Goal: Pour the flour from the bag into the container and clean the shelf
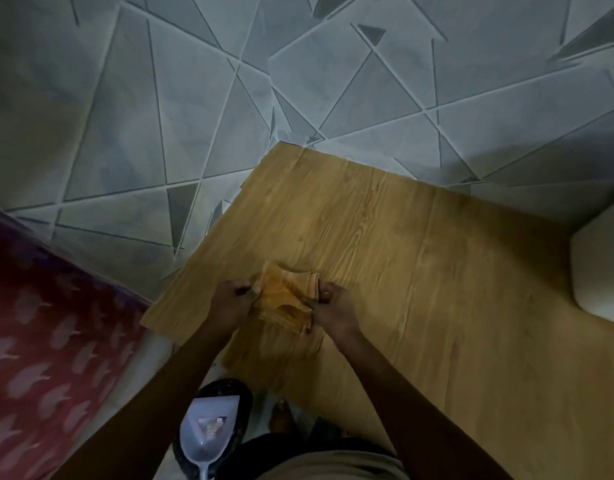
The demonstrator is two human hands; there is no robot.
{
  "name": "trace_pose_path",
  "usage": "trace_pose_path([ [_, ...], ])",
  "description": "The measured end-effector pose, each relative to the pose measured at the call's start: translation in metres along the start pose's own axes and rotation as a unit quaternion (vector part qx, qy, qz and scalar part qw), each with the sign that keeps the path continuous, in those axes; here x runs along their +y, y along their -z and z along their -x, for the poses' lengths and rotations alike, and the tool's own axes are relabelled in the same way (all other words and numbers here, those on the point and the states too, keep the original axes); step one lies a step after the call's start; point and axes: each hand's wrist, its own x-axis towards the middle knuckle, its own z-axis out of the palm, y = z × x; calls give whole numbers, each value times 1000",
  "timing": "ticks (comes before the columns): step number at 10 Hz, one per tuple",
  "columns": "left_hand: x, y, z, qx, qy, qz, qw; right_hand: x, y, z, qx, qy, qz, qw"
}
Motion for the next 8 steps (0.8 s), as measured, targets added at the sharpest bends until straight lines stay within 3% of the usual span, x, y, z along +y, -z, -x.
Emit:
trace_pose_path([
  [1, -12, 2, -14, 13, -34, -136, 990, 1, -8, -6, 25, 15, 152, 988],
  [2, -15, -3, -11, 66, -177, -175, 966, 6, -13, 1, 117, 66, 224, 965],
  [3, -24, -8, -19, 14, -265, -173, 948, 9, -22, -6, 112, 185, 253, 943],
  [4, -35, -18, -27, -49, -303, -252, 918, 14, -29, -16, 6, 203, 323, 924],
  [5, -41, -25, -28, -38, -340, -294, 892, 25, -33, -20, 20, 206, 348, 914],
  [7, -43, -32, -19, -8, -336, -250, 908, 31, -27, -13, 67, 265, 277, 921],
  [8, -28, -36, -7, 0, -273, -124, 954, 20, -17, 0, 145, 249, 154, 945],
])
